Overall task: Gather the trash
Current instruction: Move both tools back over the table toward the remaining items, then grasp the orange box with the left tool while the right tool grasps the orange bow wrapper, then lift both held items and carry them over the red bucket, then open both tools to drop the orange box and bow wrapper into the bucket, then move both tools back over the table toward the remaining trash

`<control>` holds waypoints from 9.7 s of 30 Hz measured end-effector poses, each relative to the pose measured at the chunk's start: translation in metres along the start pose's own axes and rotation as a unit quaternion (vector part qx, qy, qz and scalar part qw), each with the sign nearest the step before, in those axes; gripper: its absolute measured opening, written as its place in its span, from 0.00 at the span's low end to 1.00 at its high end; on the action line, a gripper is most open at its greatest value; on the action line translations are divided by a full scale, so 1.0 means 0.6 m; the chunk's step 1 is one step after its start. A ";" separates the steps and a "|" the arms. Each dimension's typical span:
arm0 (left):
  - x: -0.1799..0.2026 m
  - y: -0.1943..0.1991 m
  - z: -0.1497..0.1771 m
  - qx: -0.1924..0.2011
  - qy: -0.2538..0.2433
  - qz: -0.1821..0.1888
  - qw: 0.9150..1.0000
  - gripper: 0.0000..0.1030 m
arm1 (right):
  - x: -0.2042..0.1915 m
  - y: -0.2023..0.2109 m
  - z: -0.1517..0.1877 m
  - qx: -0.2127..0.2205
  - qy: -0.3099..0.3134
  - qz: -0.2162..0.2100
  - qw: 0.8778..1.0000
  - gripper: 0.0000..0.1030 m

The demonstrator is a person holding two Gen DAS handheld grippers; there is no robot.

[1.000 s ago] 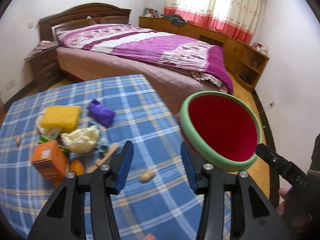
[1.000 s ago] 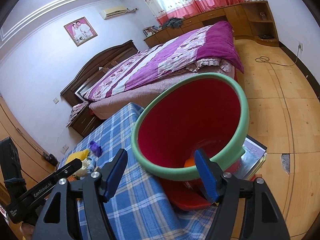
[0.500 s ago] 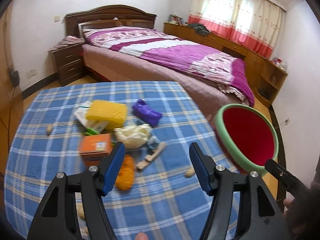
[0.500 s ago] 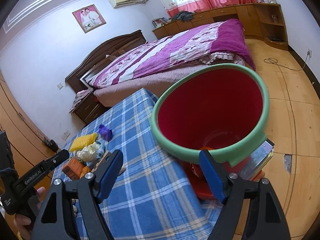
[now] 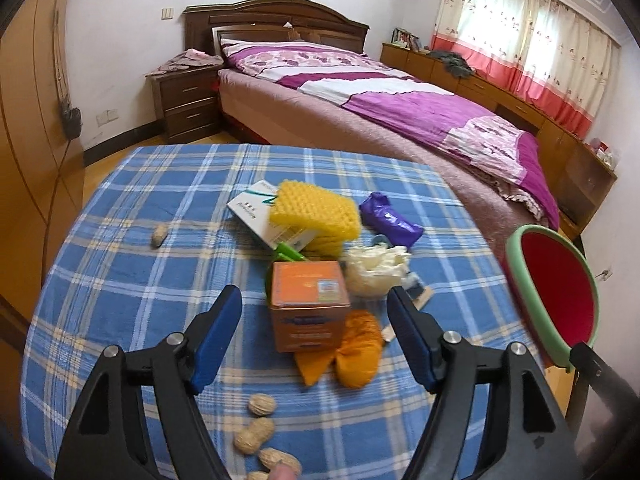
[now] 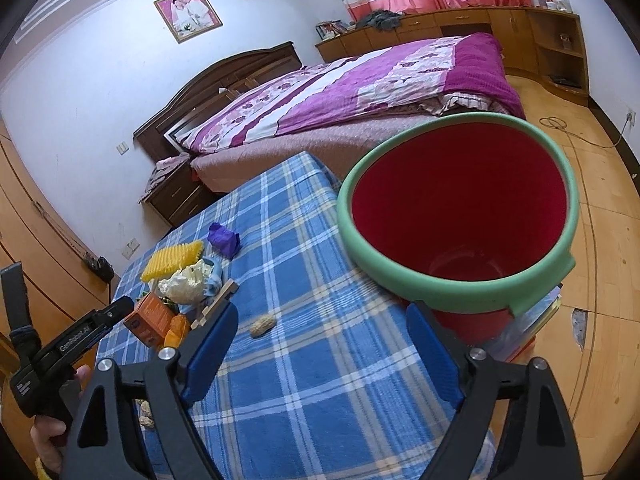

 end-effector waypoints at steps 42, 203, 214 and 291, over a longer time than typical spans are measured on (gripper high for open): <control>-0.122 0.023 0.030 0.008 0.063 -0.015 0.998 0.46 | -0.158 -0.075 0.042 -0.075 0.095 -0.054 0.991 0.86; 0.437 -0.079 0.013 -0.056 -0.160 0.224 0.960 0.53 | 0.246 0.022 -0.112 0.052 -0.098 0.052 0.992 0.29; 0.401 -0.058 0.011 -0.049 -0.140 0.211 0.966 0.53 | 0.239 0.037 -0.110 0.059 -0.101 0.044 0.992 0.43; -0.037 -0.021 0.057 -0.039 0.010 -0.003 0.999 0.80 | -0.049 -0.044 0.005 -0.047 0.011 0.003 0.999 0.91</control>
Point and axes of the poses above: each gripper's, at about its wrist camera, not at the fingertips, and y roughly against the way its jaws point, x to its right, z to its underside, the point moved 3 cm from there along -y, roughly the way its jaws point, and after that the axes turned 3 degrees about -y, right-handed, at the moved point
